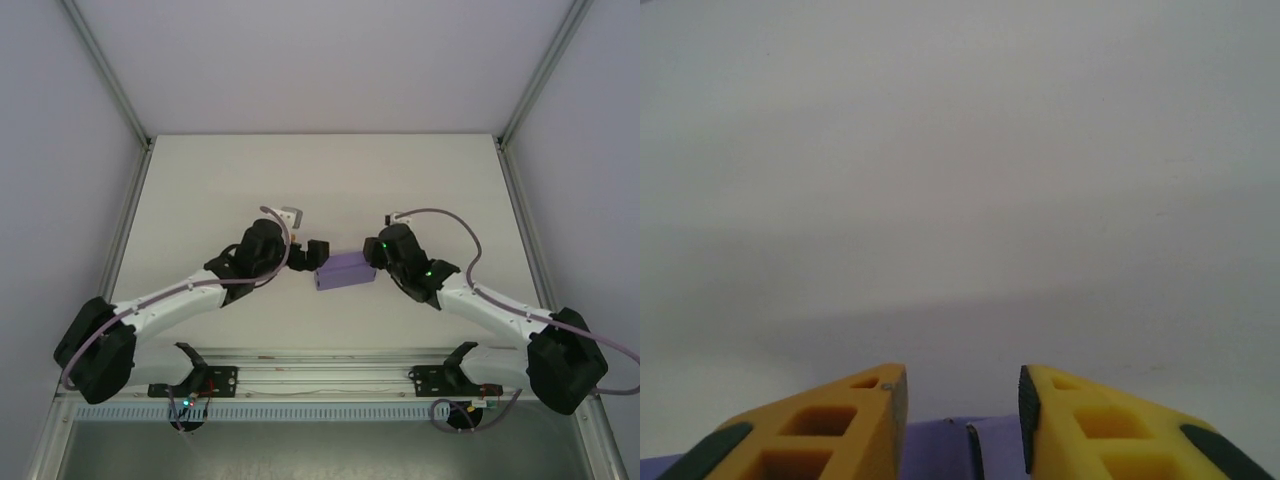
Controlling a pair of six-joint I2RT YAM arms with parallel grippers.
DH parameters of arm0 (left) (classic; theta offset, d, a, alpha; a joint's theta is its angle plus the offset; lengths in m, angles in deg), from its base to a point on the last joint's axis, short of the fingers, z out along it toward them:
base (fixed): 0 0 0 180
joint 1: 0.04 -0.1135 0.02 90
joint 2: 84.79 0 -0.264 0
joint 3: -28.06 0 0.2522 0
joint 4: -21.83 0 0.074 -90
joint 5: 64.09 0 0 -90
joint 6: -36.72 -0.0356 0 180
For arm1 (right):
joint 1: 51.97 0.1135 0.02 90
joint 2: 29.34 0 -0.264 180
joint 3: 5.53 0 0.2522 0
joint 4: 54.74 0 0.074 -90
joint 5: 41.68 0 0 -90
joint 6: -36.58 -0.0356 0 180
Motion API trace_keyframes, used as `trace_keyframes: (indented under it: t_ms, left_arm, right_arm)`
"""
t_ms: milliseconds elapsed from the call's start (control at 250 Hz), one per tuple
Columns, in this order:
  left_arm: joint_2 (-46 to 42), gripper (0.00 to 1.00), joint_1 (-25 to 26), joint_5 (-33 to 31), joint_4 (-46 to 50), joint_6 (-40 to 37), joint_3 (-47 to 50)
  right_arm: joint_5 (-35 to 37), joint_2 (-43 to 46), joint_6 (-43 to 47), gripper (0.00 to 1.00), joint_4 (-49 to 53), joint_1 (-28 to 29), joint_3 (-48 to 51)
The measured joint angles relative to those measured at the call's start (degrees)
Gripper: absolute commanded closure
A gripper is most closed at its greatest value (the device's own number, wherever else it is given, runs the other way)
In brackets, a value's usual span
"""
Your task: Assemble paper box
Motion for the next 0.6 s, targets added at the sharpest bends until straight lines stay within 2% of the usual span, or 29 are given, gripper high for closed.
trace_keyframes:
  t_ms: [132, 192, 268, 456, 600]
  left_arm:
    - [-3.43, 0.00, -0.46, -5.01, 6.16, -0.20, -2.84]
    - [-4.44, 0.00, -1.25, -6.51, 8.70, -0.17, -3.41]
    - [-5.38, 0.00, -2.71, -7.56, 11.34, 0.00, -3.45]
    - [-7.43, 0.00, -5.99, -7.98, 14.97, 1.18, -2.08]
    - [-9.16, 0.00, -6.67, -7.93, 16.59, 2.03, 1.14]
  right_arm:
    - [-2.71, 0.02, 7.56, 0.32, 3.78, 0.00, -3.32]
    - [-5.53, 0.02, 13.55, 0.21, 5.55, 0.00, -4.61]
    - [-10.60, 0.02, 23.21, 0.11, 8.59, 0.00, -6.58]
    - [-21.46, -0.87, 49.20, 0.02, 18.86, 0.00, -14.53]
    - [-27.10, -5.09, 67.67, 0.00, 27.85, 0.00, -21.00]
